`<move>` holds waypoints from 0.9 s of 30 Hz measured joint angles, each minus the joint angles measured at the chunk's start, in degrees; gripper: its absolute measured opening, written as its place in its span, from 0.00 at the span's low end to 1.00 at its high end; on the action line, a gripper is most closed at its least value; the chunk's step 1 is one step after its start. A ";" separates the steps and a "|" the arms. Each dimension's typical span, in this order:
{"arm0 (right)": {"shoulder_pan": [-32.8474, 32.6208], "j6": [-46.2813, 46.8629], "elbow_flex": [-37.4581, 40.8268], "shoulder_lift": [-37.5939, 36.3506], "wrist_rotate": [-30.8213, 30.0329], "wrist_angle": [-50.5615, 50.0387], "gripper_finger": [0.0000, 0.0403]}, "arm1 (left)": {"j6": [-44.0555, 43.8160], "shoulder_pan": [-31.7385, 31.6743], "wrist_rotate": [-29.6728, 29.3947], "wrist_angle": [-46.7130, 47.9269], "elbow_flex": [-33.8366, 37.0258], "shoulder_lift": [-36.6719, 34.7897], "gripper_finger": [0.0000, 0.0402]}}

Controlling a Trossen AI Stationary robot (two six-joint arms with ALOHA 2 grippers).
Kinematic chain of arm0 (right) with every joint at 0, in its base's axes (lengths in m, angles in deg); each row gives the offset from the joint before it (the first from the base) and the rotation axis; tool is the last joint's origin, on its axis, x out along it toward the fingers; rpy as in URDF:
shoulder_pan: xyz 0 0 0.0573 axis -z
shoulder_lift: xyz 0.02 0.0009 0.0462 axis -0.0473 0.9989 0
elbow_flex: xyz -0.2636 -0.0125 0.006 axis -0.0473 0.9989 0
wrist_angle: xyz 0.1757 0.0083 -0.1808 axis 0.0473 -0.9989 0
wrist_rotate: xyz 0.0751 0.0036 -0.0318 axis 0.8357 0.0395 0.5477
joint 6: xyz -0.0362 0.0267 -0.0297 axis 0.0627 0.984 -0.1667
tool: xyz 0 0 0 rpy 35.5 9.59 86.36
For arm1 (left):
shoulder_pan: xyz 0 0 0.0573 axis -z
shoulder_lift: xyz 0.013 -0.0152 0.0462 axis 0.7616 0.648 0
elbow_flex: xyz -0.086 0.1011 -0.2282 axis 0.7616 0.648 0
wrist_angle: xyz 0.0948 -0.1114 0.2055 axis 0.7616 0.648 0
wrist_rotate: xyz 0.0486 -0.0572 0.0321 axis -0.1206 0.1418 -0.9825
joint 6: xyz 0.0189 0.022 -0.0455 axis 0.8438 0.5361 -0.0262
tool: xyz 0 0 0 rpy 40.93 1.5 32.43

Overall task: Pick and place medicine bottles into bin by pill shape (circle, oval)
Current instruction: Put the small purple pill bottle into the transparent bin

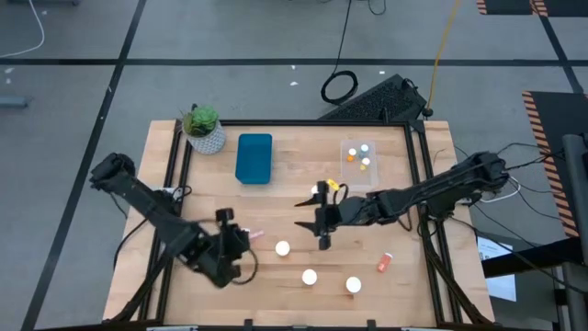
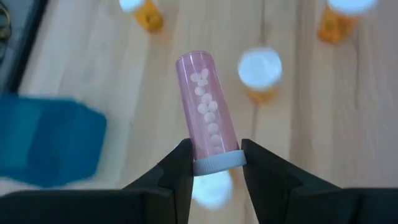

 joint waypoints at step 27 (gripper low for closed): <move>-0.67 -0.60 -4.50 8.27 -0.80 -0.58 0.54 | 18.56 -12.34 7.85 -10.75 -0.02 -0.45 0.32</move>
